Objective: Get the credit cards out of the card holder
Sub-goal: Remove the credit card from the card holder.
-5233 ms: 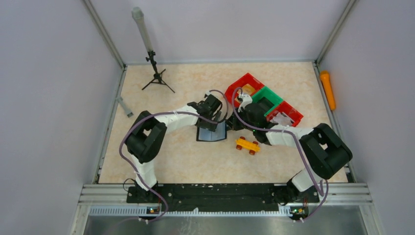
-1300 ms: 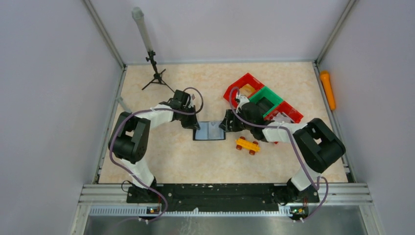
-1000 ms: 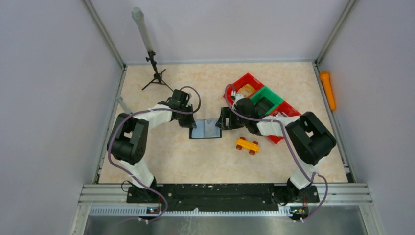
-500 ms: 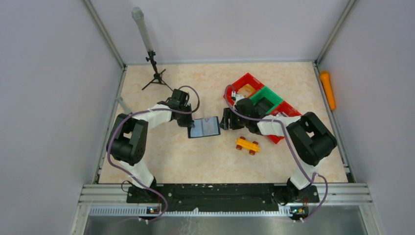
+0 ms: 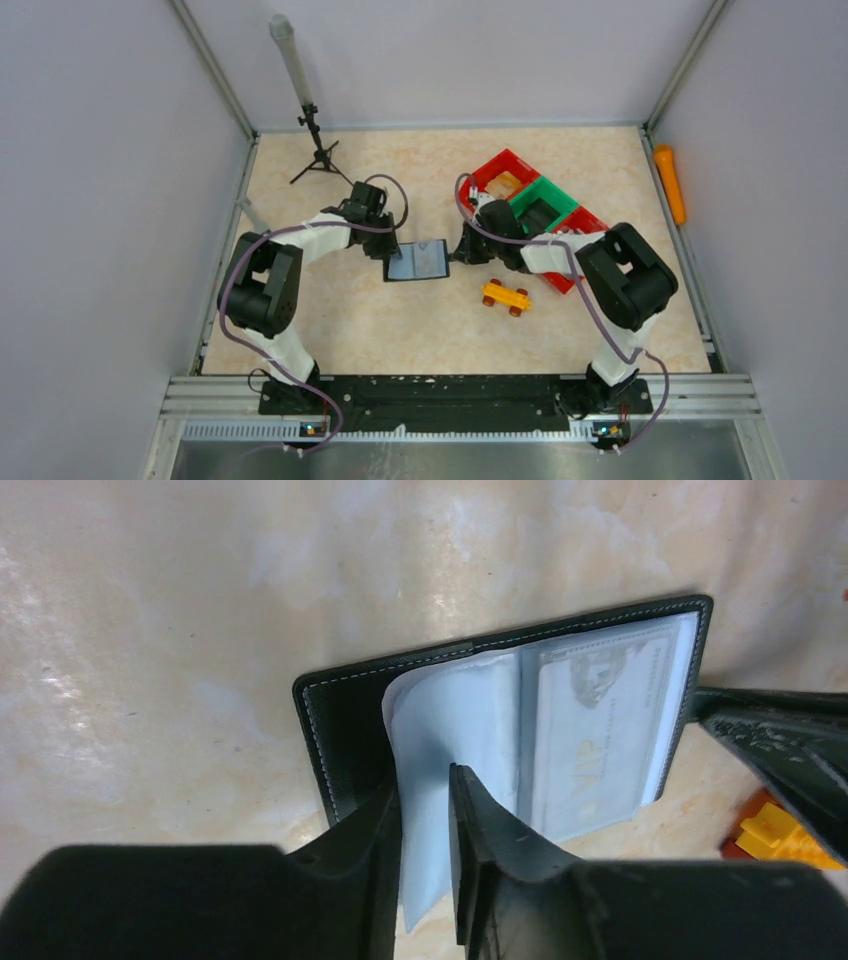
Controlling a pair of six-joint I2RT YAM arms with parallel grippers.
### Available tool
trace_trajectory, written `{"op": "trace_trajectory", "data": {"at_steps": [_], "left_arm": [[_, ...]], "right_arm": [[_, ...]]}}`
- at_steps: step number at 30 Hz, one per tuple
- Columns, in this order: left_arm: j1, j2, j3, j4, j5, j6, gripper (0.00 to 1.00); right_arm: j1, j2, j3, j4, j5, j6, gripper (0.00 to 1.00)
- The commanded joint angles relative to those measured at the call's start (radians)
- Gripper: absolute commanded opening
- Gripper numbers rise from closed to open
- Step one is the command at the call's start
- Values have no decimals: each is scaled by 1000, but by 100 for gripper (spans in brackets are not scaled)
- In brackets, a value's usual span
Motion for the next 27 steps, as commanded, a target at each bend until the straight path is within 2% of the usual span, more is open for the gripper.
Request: {"op": "trace_trajectory", "data": {"at_steps": [1, 3, 5, 9, 17, 22, 27], "left_arm": [[4, -66, -38, 50, 19, -1, 39], [4, -103, -61, 80, 25, -7, 60], [4, -139, -82, 111, 30, -7, 74], [-5, -219, -129, 167, 54, 22, 84], [-112, -265, -125, 218, 95, 100, 81], [-146, -193, -66, 166, 140, 115, 81], [-162, -125, -16, 113, 140, 123, 74]], "right_arm": [[-2, -134, -62, 45, 16, -18, 0], [-2, -186, -99, 75, 21, -24, 0], [-2, -220, -129, 119, 2, -22, 0], [-2, -245, -155, 177, -61, -18, 0], [-2, -243, -162, 201, -82, -15, 0], [-2, -276, -188, 228, -76, -17, 0], [-1, -283, -194, 238, -82, -19, 0]]}}
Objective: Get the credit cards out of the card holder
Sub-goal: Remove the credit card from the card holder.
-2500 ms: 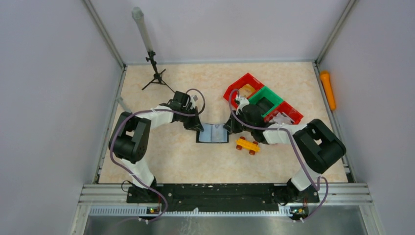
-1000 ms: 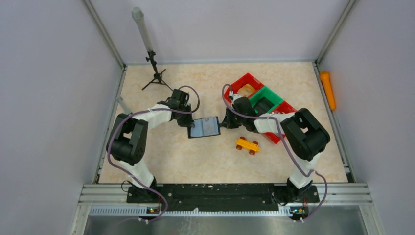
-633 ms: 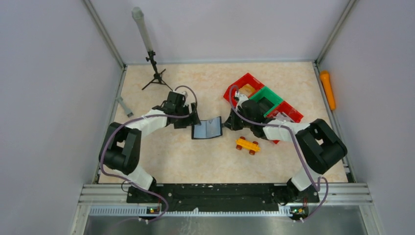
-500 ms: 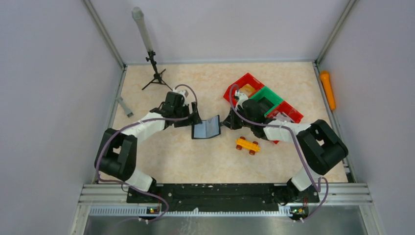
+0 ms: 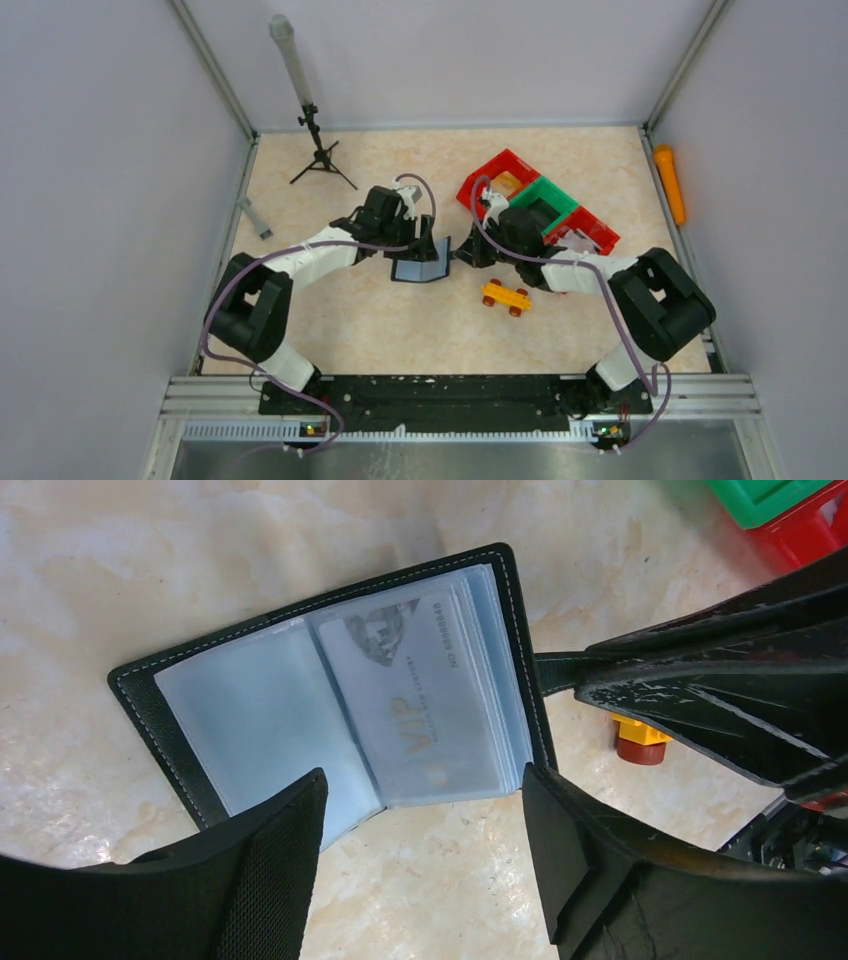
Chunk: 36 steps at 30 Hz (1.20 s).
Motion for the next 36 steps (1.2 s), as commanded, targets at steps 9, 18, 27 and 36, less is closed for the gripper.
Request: {"op": "trace_trajectory", "data": {"at_steps": [9, 18, 27, 36], "left_arm": [[-30, 74, 92, -80, -11, 40, 77], [-41, 80, 102, -94, -39, 47, 78], [-43, 110, 127, -135, -76, 49, 76], [-42, 116, 126, -125, -24, 53, 83]], "right_arm": [[-2, -61, -14, 106, -34, -6, 0], [-2, -48, -7, 103, -48, -1, 0], [-2, -51, -7, 99, -42, -3, 0], [-2, -50, -6, 95, -37, -4, 0]]}}
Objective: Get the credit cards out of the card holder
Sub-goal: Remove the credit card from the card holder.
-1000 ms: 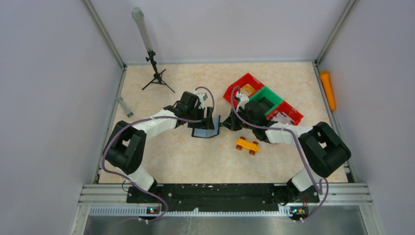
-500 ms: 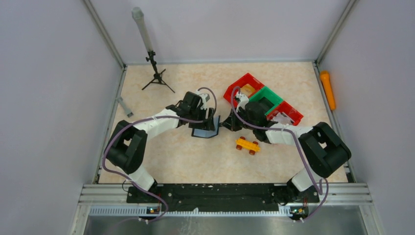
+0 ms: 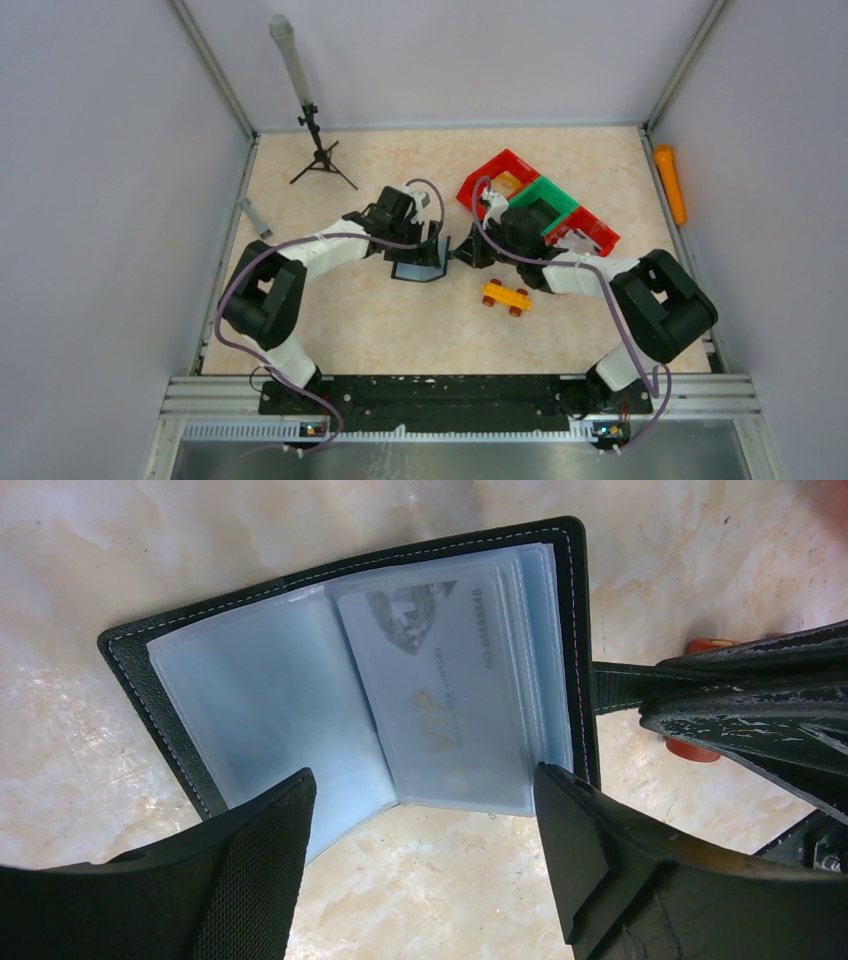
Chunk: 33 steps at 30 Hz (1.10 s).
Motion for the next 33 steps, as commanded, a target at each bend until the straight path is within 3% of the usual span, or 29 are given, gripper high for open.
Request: {"op": "trace_trajectory", "data": {"at_steps": [1, 8, 15, 20, 22, 27, 33], "left_arm": [[-3, 6, 35, -1, 27, 15, 85], [-9, 15, 51, -41, -69, 20, 84], [-62, -7, 75, -111, -357, 17, 85], [-63, -56, 49, -96, -422, -8, 82], [-62, -76, 37, -82, -421, -13, 78], [-61, -112, 9, -34, -386, -9, 54], [-61, -107, 8, -15, -332, 7, 46]], "right_arm": [[-2, -37, 10, 48, -3, -4, 0], [-2, -38, 10, 47, 2, -5, 0], [-2, -42, 10, 42, 12, -5, 0], [-2, -40, 10, 42, 14, -5, 0], [-2, -40, 10, 42, 14, -5, 0], [-2, -38, 10, 44, 7, -5, 0], [-2, -38, 10, 49, 3, -2, 0]]}}
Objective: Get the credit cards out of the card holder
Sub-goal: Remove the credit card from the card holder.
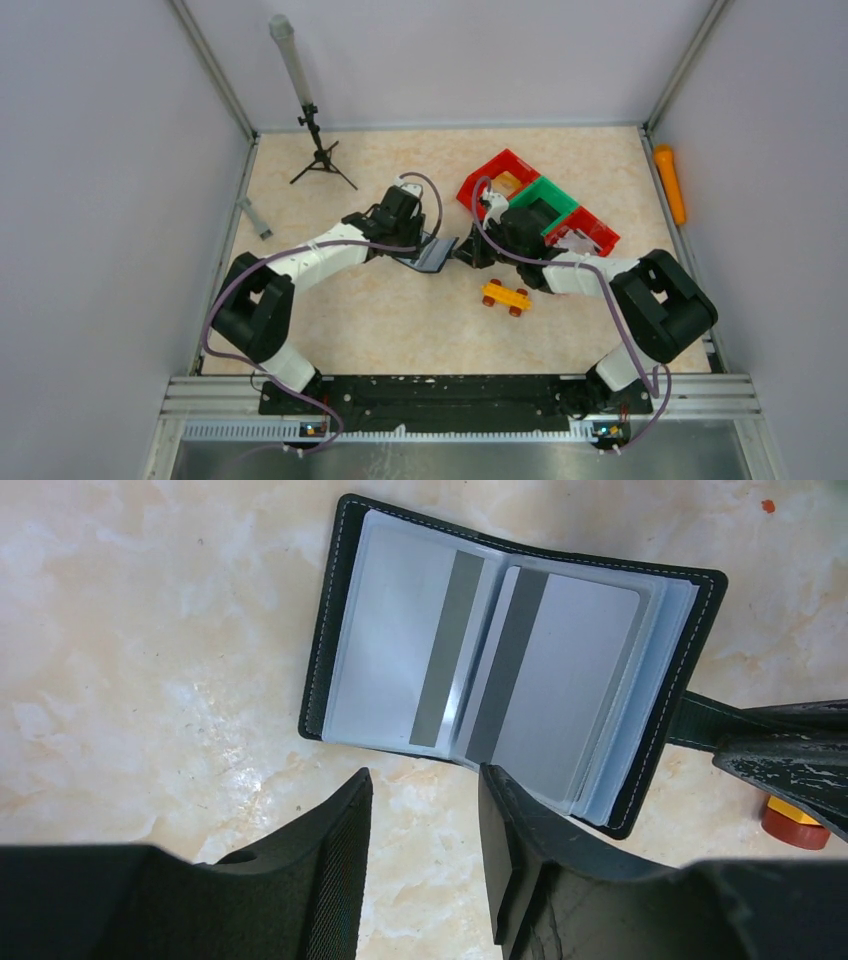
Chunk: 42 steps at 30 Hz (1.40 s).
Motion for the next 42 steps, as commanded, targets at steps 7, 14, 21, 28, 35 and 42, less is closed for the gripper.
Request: {"op": "trace_trajectory", "data": {"at_steps": [7, 14, 21, 28, 35, 42], "left_arm": [[13, 31, 22, 9, -1, -6, 49], [117, 27, -21, 44, 98, -59, 57], [190, 74, -33, 78, 231, -82, 73], [214, 171, 2, 81, 312, -86, 75], [228, 207, 13, 67, 387, -102, 57], [235, 216, 13, 74, 458, -114, 32]], "right_arm": [[-2, -42, 9, 54, -4, -1, 0], [-2, -33, 28, -20, 73, -4, 0], [-5, 29, 59, -64, 76, 17, 16], [-10, 94, 91, -79, 32, 59, 34], [-46, 151, 77, -39, -31, 151, 73], [-79, 203, 71, 11, -110, 208, 73]]}}
